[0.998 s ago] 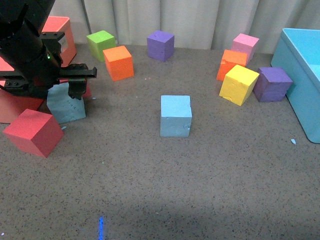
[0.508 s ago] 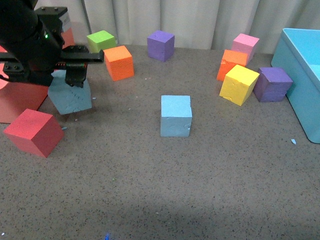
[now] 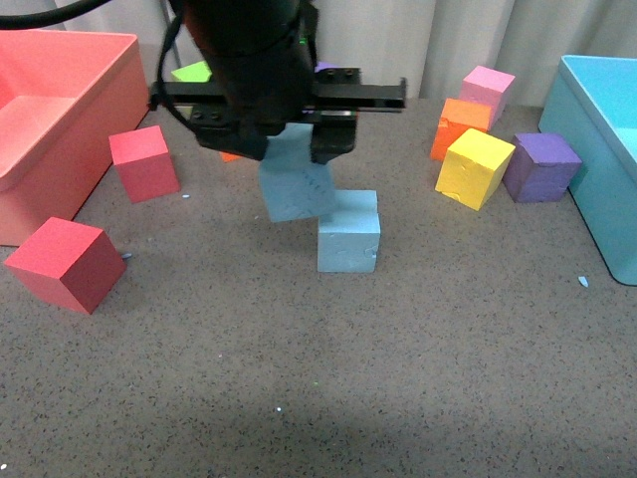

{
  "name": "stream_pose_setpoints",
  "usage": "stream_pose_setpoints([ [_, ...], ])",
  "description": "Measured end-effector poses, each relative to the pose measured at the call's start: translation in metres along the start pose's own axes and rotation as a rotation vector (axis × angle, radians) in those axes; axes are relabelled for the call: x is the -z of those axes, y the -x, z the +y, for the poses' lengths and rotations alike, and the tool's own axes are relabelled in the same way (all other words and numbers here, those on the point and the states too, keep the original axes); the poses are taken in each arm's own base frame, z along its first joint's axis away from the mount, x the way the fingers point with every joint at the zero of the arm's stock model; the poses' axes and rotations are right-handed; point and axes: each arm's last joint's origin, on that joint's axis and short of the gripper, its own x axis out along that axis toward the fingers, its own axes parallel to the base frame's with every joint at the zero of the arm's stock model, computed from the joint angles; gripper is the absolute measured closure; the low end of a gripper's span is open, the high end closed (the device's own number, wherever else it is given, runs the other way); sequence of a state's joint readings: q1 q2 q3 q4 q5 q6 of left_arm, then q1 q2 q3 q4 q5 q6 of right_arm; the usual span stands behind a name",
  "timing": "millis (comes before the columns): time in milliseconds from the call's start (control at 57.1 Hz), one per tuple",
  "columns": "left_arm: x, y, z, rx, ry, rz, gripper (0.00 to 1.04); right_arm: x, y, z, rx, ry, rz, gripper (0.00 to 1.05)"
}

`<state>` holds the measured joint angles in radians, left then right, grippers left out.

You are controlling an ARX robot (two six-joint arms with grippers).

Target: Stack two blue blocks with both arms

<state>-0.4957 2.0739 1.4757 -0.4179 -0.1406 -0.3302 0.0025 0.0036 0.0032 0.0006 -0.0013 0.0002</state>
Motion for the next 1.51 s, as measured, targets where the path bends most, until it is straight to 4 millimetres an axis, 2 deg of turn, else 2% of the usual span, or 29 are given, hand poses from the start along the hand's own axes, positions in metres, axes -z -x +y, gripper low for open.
stream_pose_setpoints([
  [158, -0.001, -0.002, -0.019, -0.001, -0.023, -0.001, 0.62, 0.000, 0.000, 0.000, 0.000, 0.000, 0.000, 0.09],
  [333, 0.001, -0.007, -0.029, -0.013, -0.046, 0.001, 0.63, 0.000, 0.000, 0.000, 0.000, 0.000, 0.000, 0.09],
  [998, 0.008, -0.007, -0.050, 0.009, -0.127, 0.001, 0.64, 0.000, 0.000, 0.000, 0.000, 0.000, 0.000, 0.09],
  [1505, 0.009, -0.013, -0.051, -0.010, -0.166, -0.003, 0.64, 0.000, 0.000, 0.000, 0.000, 0.000, 0.000, 0.09],
])
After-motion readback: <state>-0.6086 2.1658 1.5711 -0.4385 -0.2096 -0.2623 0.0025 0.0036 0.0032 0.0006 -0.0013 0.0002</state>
